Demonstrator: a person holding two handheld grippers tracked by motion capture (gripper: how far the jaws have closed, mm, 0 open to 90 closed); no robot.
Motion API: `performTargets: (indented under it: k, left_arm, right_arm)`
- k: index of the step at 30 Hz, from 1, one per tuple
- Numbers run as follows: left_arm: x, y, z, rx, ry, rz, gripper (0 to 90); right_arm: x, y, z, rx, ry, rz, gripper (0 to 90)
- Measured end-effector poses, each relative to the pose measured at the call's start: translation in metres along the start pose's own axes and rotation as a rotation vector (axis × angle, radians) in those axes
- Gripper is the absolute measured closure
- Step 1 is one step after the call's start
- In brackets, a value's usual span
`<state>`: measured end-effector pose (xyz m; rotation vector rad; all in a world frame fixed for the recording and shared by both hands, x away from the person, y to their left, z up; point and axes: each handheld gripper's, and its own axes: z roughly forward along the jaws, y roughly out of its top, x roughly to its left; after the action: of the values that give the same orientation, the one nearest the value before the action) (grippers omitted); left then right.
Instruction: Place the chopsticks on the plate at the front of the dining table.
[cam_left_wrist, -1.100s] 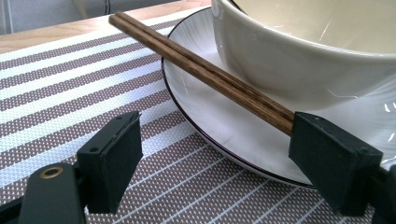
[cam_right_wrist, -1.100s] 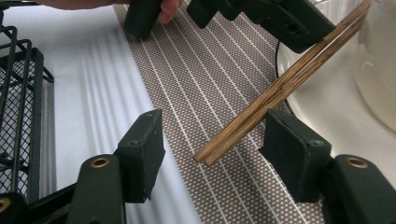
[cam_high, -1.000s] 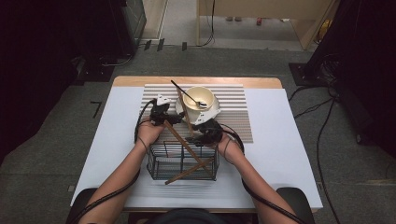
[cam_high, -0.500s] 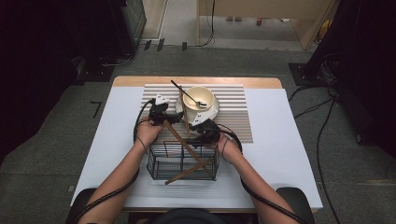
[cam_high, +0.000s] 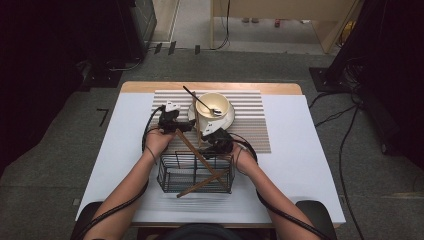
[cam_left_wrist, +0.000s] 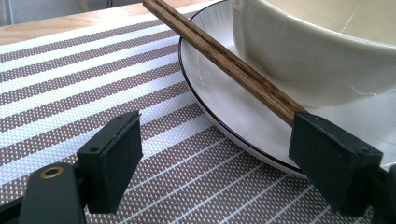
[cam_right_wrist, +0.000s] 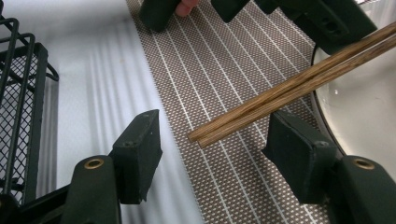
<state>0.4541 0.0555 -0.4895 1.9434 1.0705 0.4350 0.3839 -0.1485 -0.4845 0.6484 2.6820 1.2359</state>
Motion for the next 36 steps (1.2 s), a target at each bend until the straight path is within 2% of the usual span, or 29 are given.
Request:
performTargets:
  k: [12, 17, 23, 36]
  left_arm:
    - [0.0009, 0.0006, 0.0001, -0.006, 0.006, 0.000, 17.9]
    - [0.0015, 0.0003, 0.0003, -0.004, 0.007, 0.000, 17.8]
    - [0.0009, 0.0008, 0.0006, -0.006, 0.008, 0.002, 17.9]
    - [0.0013, 0.0008, 0.0002, -0.010, 0.013, 0.002, 17.9]
  right_arm:
    - [0.0000, 0.0011, 0.0021, -0.004, -0.007, -0.026, 36.0]
    - [-0.0022, 0.0028, -0.0026, -0.027, -0.016, -0.013, 36.1]
    - [-0.0004, 0.0034, 0.0000, -0.025, -0.007, -0.025, 35.4]
    - [-0.0010, 0.0042, 0.0010, -0.026, -0.002, -0.013, 34.0]
